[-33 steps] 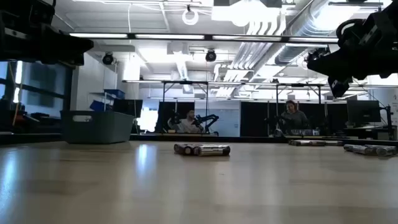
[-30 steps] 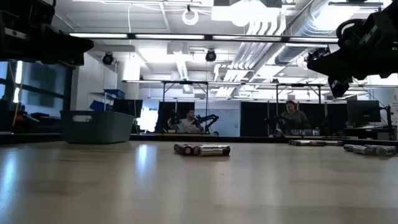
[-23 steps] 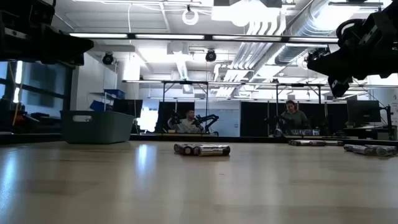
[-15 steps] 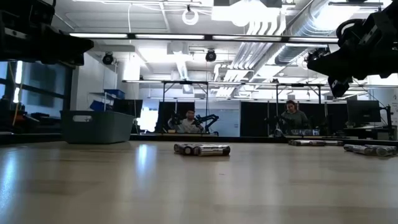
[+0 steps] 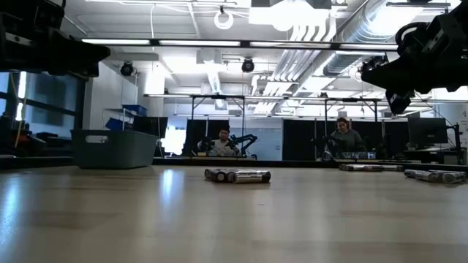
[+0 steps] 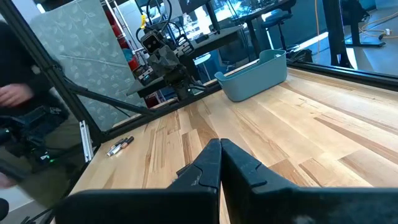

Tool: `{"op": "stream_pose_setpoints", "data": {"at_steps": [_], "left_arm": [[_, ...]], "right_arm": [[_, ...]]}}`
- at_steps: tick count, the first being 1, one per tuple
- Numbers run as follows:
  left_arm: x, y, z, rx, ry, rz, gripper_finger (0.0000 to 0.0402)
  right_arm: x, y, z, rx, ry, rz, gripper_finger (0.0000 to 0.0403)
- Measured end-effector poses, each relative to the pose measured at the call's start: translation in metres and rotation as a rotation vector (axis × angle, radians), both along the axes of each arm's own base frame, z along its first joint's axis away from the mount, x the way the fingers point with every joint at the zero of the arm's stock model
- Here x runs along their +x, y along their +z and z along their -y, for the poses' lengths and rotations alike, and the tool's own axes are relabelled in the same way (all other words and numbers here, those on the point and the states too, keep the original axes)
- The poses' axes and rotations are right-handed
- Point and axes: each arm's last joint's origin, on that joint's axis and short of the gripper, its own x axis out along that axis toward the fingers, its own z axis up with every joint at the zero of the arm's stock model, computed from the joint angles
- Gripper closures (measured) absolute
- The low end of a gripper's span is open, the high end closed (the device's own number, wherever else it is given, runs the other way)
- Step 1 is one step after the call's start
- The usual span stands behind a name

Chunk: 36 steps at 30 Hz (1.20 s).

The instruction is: Sort batteries

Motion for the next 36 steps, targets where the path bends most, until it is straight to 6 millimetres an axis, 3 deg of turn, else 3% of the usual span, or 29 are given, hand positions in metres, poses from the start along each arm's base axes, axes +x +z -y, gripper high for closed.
{"op": "stream_pose_setpoints", "data": {"at_steps": [21,23,28,33,36], "left_arm": [[0.0,0.003,0.0,-0.018,0.0,0.03,0.0401],[0.0,0.007,0.0,-0.093,-0.005,0.063,0.0401],[-0.005,0.029,0.0,-0.5,-0.093,0.269,0.0401],[-0.013,0.052,-0.004,-0.67,-0.041,0.491,0.0401],[-0.014,0.068,-0.007,-0.705,0.052,0.496,0.0401]], "right_arm": [[0.0,0.0,0.0,0.0,0.0,0.0,0.0402],[0.0,0.0,0.0,0.0,0.0,0.0,0.0402],[0.0,0.0,0.0,0.0,0.0,0.0,0.0402],[0.0,0.0,0.0,0.0,0.0,0.0,0.0402],[0.0,0.0,0.0,0.0,0.0,0.0,0.0402]]}}
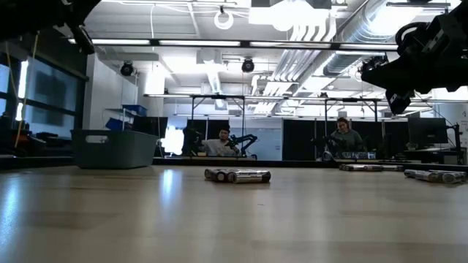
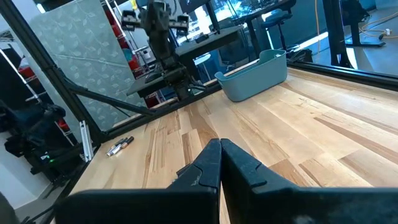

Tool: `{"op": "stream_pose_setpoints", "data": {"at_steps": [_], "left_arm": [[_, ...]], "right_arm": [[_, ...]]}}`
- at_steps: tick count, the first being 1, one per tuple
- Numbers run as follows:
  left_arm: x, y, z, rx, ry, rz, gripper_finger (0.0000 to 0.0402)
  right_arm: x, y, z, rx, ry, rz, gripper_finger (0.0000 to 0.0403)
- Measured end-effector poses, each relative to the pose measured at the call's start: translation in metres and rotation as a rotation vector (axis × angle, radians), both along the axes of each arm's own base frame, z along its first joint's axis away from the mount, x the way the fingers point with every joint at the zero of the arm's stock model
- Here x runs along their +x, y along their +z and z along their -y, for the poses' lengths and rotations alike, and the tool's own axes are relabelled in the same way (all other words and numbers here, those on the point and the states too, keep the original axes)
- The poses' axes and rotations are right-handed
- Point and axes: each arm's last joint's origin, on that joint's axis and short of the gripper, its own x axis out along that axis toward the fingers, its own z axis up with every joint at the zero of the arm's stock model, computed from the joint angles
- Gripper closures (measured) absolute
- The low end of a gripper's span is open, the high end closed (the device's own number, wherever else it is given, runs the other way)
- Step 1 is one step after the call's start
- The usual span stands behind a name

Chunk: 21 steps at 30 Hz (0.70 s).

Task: Sort batteries
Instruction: Put the black battery into the blue bin

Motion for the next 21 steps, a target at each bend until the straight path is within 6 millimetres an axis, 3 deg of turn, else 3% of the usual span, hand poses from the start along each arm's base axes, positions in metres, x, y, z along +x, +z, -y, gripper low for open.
{"op": "stream_pose_setpoints", "data": {"at_steps": [4,8,16,21], "left_arm": [[0.007,0.033,-0.003,0.065,0.127,-0.127,0.0401],[0.031,0.07,-0.006,0.136,0.254,-0.274,0.0401],[0.115,0.129,-0.009,0.189,0.322,-0.463,0.0401],[0.16,0.134,-0.01,0.117,0.284,-0.528,0.04]], "right_arm": [[0.0,0.0,0.0,0.0,0.0,0.0,0.0402],[0.0,0.0,0.0,0.0,0.0,0.0,0.0402],[0.0,0.0,0.0,0.0,0.0,0.0,0.0402],[0.0,0.0,0.0,0.0,0.0,0.0,0.0402]]}}
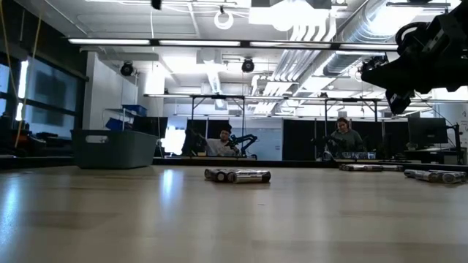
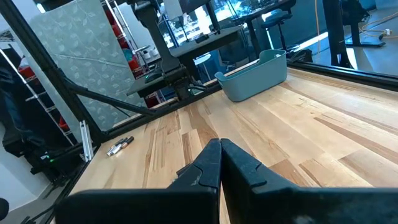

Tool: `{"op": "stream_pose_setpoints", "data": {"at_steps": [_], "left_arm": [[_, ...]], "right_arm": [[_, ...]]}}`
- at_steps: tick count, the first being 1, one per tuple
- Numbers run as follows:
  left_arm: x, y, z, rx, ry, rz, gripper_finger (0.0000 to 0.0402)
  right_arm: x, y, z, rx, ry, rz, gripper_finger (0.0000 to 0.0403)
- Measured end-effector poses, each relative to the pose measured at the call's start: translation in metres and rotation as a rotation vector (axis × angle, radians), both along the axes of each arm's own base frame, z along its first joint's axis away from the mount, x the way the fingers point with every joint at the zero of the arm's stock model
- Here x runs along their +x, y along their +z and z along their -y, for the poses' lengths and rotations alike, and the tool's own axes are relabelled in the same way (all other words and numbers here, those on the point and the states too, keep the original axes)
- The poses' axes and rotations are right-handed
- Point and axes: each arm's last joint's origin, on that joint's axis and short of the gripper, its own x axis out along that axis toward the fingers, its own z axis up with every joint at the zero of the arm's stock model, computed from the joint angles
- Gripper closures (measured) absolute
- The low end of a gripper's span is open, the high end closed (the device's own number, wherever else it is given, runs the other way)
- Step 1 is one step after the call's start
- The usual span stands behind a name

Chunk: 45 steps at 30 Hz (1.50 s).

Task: Sort batteries
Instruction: Put the black battery into the blue bin

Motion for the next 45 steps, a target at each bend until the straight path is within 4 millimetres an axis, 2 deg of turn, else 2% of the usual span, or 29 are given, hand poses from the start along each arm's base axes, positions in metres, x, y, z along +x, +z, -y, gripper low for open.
{"op": "stream_pose_setpoints", "data": {"at_steps": [4,7,10,14,17,22,28,35,40,45], "left_arm": [[0.022,-0.007,-0.002,-0.116,0.012,-0.066,0.0384],[0.034,-0.024,0.0,-0.22,0.021,-0.179,0.0356],[0.043,-0.045,0.003,-0.283,-0.006,-0.332,0.0318],[0.06,-0.077,0.008,-0.353,-0.145,-0.516,0.0274],[0.075,-0.099,0.011,-0.349,-0.171,-0.596,0.0258],[0.094,-0.14,0.01,-0.387,-0.14,-0.726,0.0255],[0.103,-0.184,0.01,-0.425,-0.115,-0.903,0.0246],[0.113,-0.221,0.012,-0.482,-0.121,-0.99,0.0176],[0.115,-0.235,0.011,-0.484,-0.11,-1.022,0.0147],[0.116,-0.24,0.011,-0.482,-0.102,-1.034,0.0167]], "right_arm": [[0.0,0.0,0.0,0.0,0.0,0.0,0.0402],[0.0,0.0,0.0,0.0,0.0,0.0,0.0402],[0.0,0.0,0.0,0.0,0.0,0.0,0.0402],[0.0,0.0,0.0,0.0,0.0,0.0,0.0402],[0.0,0.0,0.0,0.0,0.0,0.0,0.0402],[0.0,0.0,0.0,0.0,0.0,0.0,0.0402],[0.0,0.0,0.0,0.0,0.0,0.0,0.0402],[0.0,0.0,0.0,0.0,0.0,0.0,0.0402],[0.0,0.0,0.0,0.0,0.0,-0.001,0.0402],[0.0,0.0,0.0,0.0,0.0,-0.001,0.0402]]}}
